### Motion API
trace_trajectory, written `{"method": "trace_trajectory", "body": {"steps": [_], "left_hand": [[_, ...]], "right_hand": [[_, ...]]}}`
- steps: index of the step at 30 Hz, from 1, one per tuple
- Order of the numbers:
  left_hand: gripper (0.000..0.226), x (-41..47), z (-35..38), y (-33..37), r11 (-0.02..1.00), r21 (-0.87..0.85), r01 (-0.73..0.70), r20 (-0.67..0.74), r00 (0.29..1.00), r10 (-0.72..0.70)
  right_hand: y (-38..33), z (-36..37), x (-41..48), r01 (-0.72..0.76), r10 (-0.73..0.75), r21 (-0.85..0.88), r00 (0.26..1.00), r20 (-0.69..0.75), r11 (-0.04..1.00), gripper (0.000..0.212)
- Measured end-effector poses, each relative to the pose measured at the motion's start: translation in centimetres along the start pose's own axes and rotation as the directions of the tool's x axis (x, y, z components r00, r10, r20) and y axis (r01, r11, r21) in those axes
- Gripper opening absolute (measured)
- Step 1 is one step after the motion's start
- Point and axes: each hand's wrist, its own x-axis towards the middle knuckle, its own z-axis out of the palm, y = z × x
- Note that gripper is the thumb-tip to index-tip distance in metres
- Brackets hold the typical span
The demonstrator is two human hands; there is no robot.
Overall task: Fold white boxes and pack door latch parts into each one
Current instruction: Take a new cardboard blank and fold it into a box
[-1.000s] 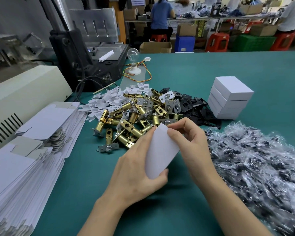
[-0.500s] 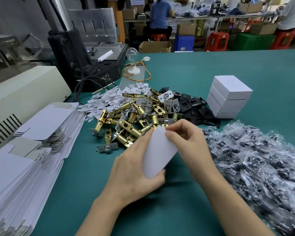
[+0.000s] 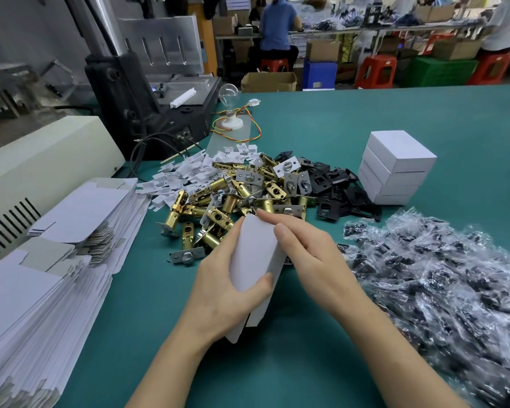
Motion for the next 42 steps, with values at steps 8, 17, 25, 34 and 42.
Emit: {"method": "trace_trajectory", "body": {"steps": [8, 17, 25, 34, 42], "left_hand": [[0.061, 0.1, -0.1, 0.3, 0.945, -0.321, 0.07, 0.089, 0.995, -0.044], [0.09, 0.4, 0.2, -1.0, 0.978, 0.062, -0.201, 0.005, 0.98, 0.201], [0.06, 0.9, 0.5, -1.0, 0.839, 0.247, -0.484, 0.004, 0.867, 0.499], [0.043, 0.4, -0.6, -1.2, 0.968, -0.246, -0.046, -0.29, 0.957, -0.028], [0.039, 0.6, 0.0, 0.1, 0.855, -0.518, 0.029, -0.109, 0.989, -0.099]], "right_hand": [[0.2, -0.4, 0.1, -0.021, 0.016, -0.027, 0.981, -0.192, 0.999, 0.023], [0.3, -1.0, 0.5, -0.209, 0.248, 0.238, 0.957, -0.151, 0.948, 0.023], [0.0, -0.9, 0.2, -0.287, 0.297, 0.289, 0.955, 0.008, 0.913, 0.027], [-0.7, -0.3, -0.1, 0.102, -0.123, -0.105, 0.967, -0.223, 0.989, 0.027], [-0.6, 0.1, -0.2, 0.187, -0.21, -0.167, 0.969, -0.132, 0.968, 0.006]]}}
